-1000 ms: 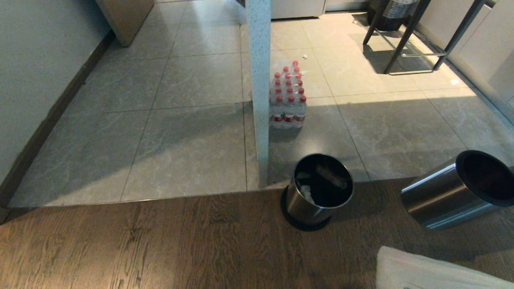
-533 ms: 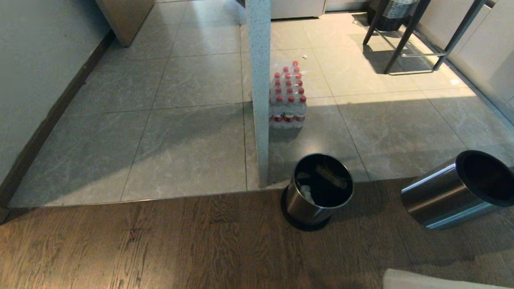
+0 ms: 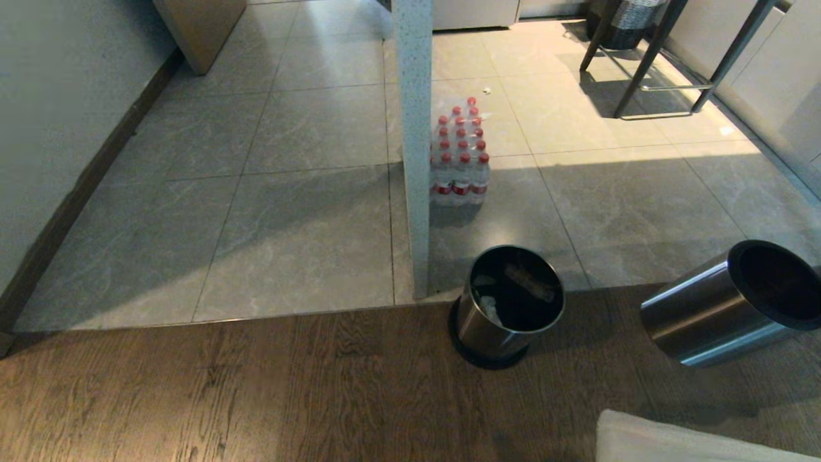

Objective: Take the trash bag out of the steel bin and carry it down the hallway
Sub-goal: Put the trash bag at the door

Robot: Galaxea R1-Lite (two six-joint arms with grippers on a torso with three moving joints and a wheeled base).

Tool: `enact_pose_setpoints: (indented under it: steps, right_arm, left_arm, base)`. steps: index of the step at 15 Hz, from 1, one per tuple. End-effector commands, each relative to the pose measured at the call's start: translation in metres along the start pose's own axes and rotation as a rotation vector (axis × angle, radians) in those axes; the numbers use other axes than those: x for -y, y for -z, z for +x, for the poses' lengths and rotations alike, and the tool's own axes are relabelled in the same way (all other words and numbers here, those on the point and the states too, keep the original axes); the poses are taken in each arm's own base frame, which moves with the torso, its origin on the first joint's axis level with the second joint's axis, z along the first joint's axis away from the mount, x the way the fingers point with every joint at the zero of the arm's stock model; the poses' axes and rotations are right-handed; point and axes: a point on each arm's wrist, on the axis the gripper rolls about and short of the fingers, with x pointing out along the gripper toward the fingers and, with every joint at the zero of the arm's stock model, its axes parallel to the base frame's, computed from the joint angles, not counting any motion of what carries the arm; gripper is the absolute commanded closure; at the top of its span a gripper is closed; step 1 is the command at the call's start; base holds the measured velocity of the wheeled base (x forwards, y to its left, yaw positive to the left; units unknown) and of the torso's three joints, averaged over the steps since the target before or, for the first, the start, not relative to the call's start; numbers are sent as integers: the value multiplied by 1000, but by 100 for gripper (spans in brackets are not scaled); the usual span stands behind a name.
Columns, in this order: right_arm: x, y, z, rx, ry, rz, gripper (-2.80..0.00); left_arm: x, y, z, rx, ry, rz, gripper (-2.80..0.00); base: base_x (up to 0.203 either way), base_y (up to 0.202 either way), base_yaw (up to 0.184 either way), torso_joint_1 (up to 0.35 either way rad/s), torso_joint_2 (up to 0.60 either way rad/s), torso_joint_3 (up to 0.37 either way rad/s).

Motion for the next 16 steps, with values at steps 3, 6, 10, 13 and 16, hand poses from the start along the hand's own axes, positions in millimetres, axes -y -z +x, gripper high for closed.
enact_pose_setpoints:
  steps: [3,6,10,13,16]
  right_arm:
    - [0,0,1,-7,-1,0,0]
    - [0,0,1,-7,-1,0,0]
    - [0,0,1,-7,-1,0,0]
    - [0,0,1,-7,-1,0,0]
    - [0,0,1,-7,-1,0,0]
  left_arm:
    - [0,0,0,3,0,6,0]
    - [0,0,0,0,-1,1,0]
    - [0,0,0,2,0,1,0]
    - [0,1,0,-1,0,4,0]
    - [0,1,0,-3,0,6,0]
  base:
    - [0,0,0,0,0,0]
    - [-119,0,-3,4,3,3]
    - [-184,0,-1,2,0,1]
    - [-24,0,1,-1,1,2]
    - [0,0,0,0,0,0]
